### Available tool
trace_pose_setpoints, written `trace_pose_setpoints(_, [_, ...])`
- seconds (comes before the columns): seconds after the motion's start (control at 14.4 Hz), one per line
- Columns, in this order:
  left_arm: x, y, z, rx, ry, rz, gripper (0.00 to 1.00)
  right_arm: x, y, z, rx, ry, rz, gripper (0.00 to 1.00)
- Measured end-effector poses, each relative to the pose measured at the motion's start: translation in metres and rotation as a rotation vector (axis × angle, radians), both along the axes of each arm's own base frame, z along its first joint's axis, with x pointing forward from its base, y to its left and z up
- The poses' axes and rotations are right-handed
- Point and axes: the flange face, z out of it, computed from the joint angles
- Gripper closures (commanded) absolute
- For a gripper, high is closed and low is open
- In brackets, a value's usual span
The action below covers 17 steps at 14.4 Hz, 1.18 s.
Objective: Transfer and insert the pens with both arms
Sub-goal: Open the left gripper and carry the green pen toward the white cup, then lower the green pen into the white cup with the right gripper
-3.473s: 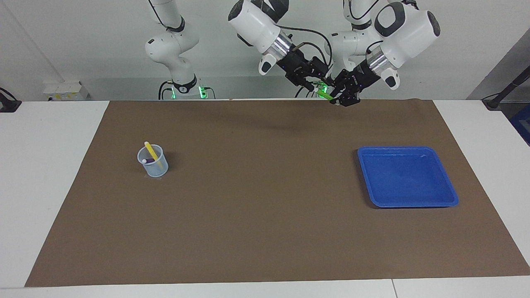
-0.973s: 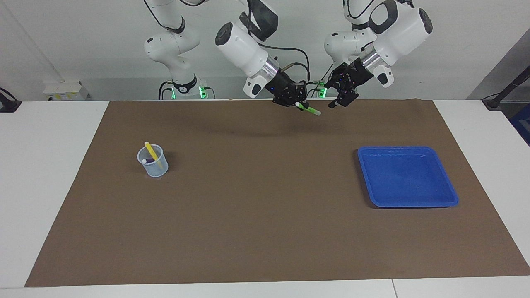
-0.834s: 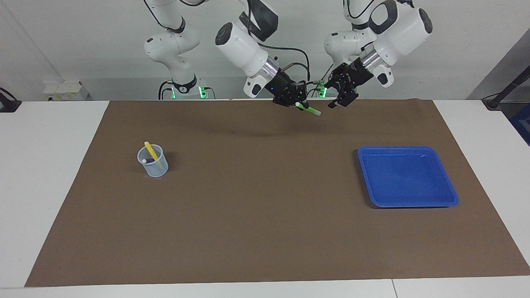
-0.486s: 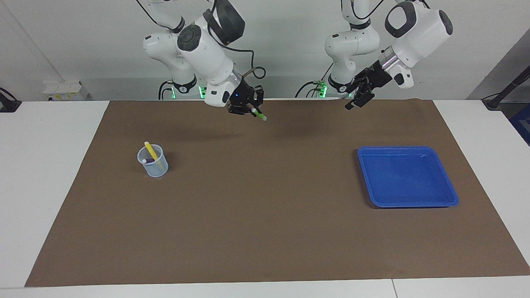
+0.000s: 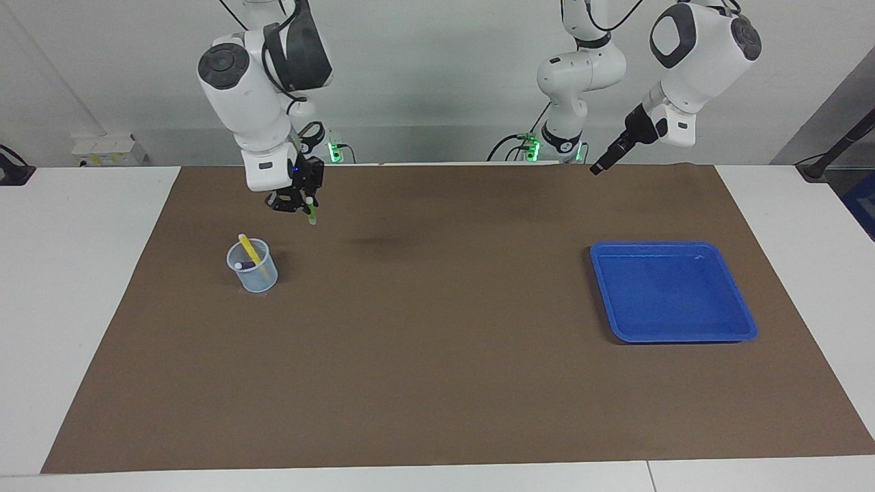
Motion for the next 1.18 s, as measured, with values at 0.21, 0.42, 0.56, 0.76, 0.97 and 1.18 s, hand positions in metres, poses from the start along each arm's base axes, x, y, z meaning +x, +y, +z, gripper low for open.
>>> trace_pose_setpoints(0.21, [0.002, 0.039, 0.011, 0.023, -0.075, -0.170, 0.00, 0.004, -0.015, 0.002, -0.094, -0.024, 0.158, 1.00])
trace_pose_setpoints(0.42, [0.008, 0.061, 0.027, 0.085, -0.112, -0.277, 0.00, 0.012, -0.029, -0.003, -0.120, -0.081, 0.263, 1.00])
trace_pose_setpoints(0.56, [0.019, 0.065, 0.041, 0.103, -0.133, -0.309, 0.00, 0.012, -0.047, -0.016, -0.118, -0.077, 0.267, 1.00])
trace_pose_setpoints(0.76, [0.038, 0.072, 0.057, 0.137, -0.154, -0.321, 0.00, 0.010, -0.061, -0.035, -0.117, -0.091, 0.256, 1.00])
trace_pose_setpoints(0.97, [0.049, 0.078, 0.060, 0.186, -0.154, -0.341, 0.00, 0.003, -0.073, -0.053, -0.117, -0.103, 0.237, 1.00])
trace_pose_setpoints(1.18, [0.056, 0.072, 0.060, 0.197, -0.180, -0.354, 0.00, -0.006, -0.087, -0.068, -0.118, -0.129, 0.214, 0.68])
